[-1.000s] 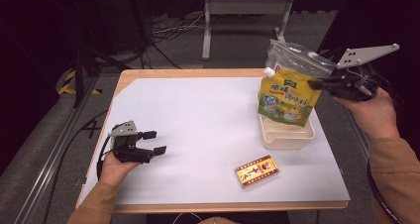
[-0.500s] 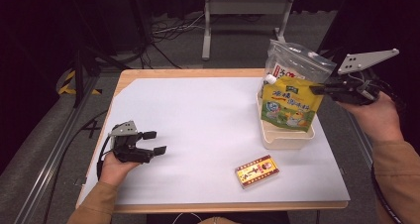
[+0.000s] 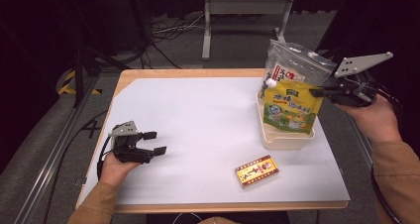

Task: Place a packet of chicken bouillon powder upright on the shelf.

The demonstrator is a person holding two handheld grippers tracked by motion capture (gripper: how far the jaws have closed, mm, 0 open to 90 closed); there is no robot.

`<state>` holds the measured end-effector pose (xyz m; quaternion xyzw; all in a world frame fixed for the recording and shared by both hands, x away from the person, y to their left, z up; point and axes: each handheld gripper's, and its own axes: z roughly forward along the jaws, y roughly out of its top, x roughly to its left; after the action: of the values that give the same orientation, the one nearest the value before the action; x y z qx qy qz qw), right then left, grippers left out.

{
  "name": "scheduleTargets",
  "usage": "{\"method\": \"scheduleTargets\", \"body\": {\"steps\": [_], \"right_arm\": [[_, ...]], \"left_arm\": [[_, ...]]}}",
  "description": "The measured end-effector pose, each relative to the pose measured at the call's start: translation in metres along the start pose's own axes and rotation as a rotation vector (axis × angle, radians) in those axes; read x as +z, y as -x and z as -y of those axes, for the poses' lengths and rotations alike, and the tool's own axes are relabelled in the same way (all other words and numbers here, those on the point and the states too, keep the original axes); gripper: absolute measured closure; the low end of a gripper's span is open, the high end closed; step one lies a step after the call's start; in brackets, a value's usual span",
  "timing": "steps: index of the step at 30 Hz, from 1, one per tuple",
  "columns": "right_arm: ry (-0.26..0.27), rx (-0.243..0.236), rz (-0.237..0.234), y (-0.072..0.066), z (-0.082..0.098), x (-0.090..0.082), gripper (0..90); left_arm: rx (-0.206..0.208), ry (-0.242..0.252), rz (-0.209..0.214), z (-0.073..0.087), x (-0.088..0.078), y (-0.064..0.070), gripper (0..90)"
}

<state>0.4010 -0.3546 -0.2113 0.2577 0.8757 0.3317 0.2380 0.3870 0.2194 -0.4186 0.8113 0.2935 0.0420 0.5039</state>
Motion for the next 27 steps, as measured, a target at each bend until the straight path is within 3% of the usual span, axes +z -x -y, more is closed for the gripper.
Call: {"method": "scheduleTargets", "body": {"steps": [10, 27], "right_arm": [[-0.008, 0.013, -0.019, -0.001, 0.011, 0.016, 90.0], [0.02, 0.103, -0.047, 0.003, 0.036, 0.022, 89.6]], "left_arm": [[-0.004, 0.001, 0.001, 0.0, 0.001, 0.001, 22.5], [0.013, -0.007, 0.032, -0.006, 0.014, 0.006, 19.0]]}}
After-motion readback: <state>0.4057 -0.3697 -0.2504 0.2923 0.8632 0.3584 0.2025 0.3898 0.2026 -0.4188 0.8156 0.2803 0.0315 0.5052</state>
